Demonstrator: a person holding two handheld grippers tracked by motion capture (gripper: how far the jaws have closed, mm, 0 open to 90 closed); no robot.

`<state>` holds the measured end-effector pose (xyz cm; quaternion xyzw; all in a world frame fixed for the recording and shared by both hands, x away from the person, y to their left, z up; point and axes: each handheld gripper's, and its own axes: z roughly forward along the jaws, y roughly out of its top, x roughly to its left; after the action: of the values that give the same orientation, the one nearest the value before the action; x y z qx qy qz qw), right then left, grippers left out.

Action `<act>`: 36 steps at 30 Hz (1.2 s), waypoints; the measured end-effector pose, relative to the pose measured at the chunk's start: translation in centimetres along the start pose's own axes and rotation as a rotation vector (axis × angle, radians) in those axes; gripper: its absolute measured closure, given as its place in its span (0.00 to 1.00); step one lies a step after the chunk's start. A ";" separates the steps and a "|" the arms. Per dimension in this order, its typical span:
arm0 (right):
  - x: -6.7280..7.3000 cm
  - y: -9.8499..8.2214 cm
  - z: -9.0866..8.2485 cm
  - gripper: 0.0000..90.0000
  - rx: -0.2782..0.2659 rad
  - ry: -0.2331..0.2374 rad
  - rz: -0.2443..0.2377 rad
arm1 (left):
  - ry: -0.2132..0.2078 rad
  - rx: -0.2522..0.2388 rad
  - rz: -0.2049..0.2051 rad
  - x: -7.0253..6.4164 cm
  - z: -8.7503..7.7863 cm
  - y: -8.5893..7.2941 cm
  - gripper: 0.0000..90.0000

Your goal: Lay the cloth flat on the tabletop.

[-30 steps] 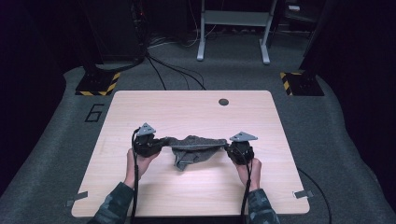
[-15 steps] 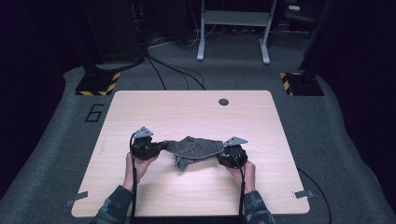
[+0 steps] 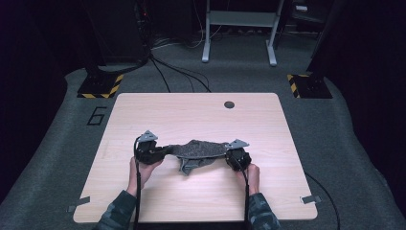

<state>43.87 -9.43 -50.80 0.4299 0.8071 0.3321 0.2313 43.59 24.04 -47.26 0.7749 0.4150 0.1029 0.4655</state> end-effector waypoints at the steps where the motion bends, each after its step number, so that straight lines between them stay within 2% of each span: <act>1: -0.1 -0.1 -0.3 0.99 -0.013 0.004 0.011 | 0.000 0.003 0.001 0.0 0.0 0.0 0.94; 7: -0.6 -0.4 -1.5 0.98 -0.036 0.054 0.041 | 0.009 0.009 -0.005 0.0 -0.3 -0.5 0.95; 10: -0.7 -0.7 -2.4 0.98 -0.044 0.098 0.082 | 0.016 0.031 -0.011 0.1 -0.4 -1.0 0.95; 11: -0.9 -1.0 -2.9 0.99 -0.046 0.128 0.071 | 0.018 0.033 -0.030 0.2 -0.5 -1.4 0.96; 13: -0.9 -1.1 -3.1 0.99 -0.039 0.135 0.085 | 0.016 0.044 -0.031 0.3 -0.5 -1.5 0.96; 14: -1.0 -1.1 -3.2 0.99 -0.032 0.157 0.084 | 0.017 0.043 -0.036 0.4 -0.5 -1.7 0.96; 16: -1.0 -1.0 -3.2 0.99 -0.024 0.157 0.085 | 0.017 0.040 -0.038 0.8 -0.2 -1.6 0.97; 17: -1.3 0.0 -2.8 1.00 -0.007 0.137 0.053 | 0.024 0.038 -0.025 1.6 0.3 -0.3 0.97; 18: -1.3 0.0 -2.8 1.00 -0.007 0.137 0.053 | 0.024 0.038 -0.025 1.6 0.3 -0.3 0.97; 19: -2.5 3.0 -1.9 1.00 0.005 0.096 0.008 | 0.047 0.023 -0.037 3.0 1.5 2.7 0.97; 20: -2.5 3.0 -1.9 1.00 0.005 0.096 0.008 | 0.047 0.023 -0.037 3.0 1.5 2.7 0.97; 21: -3.6 5.4 -1.4 1.00 0.014 0.074 -0.027 | 0.059 0.027 -0.018 4.3 2.1 5.1 0.97; 22: -4.9 8.3 -1.1 1.00 0.013 0.048 -0.056 | 0.087 0.006 -0.021 5.3 2.4 7.8 0.97; 23: -6.9 14.6 -2.0 1.00 -0.002 -0.017 -0.095 | 0.129 -0.081 -0.027 6.1 1.3 13.4 0.97; 24: -6.9 14.6 -2.0 1.00 -0.002 -0.017 -0.095 | 0.129 -0.081 -0.027 6.1 1.3 13.4 0.97; 25: -7.3 17.5 -3.4 1.00 -0.042 -0.045 -0.089 | 0.149 -0.123 0.005 6.1 0.1 15.8 0.97; 26: -7.6 20.0 -5.0 1.00 -0.091 -0.046 -0.082 | 0.162 -0.175 0.019 5.5 -1.1 17.6 0.97; 27: -7.3 23.2 -8.0 1.00 -0.182 -0.059 -0.089 | 0.182 -0.243 0.065 3.9 -2.9 19.3 0.97; 28: -7.3 23.2 -8.0 1.00 -0.182 -0.059 -0.089 | 0.182 -0.243 0.065 3.9 -2.9 19.3 0.97; 29: -6.6 24.3 -9.9 0.99 -0.223 -0.070 -0.123 | 0.188 -0.266 0.103 2.8 -4.1 19.0 0.97; 30: -6.3 24.0 -10.4 0.99 -0.229 -0.061 -0.127 | 0.190 -0.262 0.119 2.4 -4.3 18.3 0.97; 31: -6.3 24.0 -10.4 0.99 -0.229 -0.061 -0.127 | 0.190 -0.262 0.119 2.4 -4.3 18.3 0.97; 32: -5.8 22.6 -10.4 0.99 -0.226 -0.044 -0.143 | 0.187 -0.243 0.127 2.3 -4.1 16.4 0.97; 33: -5.5 21.5 -9.9 0.99 -0.206 -0.034 -0.138 | 0.182 -0.226 0.120 2.4 -3.7 15.3 0.97; 34: -5.5 21.5 -9.9 0.99 -0.206 -0.034 -0.138 | 0.182 -0.226 0.120 2.4 -3.7 15.3 0.97; 35: -4.9 18.8 -8.2 0.99 -0.161 -0.025 -0.146 | 0.179 -0.210 0.115 2.5 -3.3 14.1 0.97; 36: -4.9 18.8 -8.2 0.99 -0.161 -0.025 -0.146 | 0.172 -0.188 0.104 2.7 -2.7 12.9 0.97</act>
<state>51.20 -8.66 -31.08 0.3542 0.8039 0.3728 0.2989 50.84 24.87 -36.00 0.7367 0.4012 0.2312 0.4928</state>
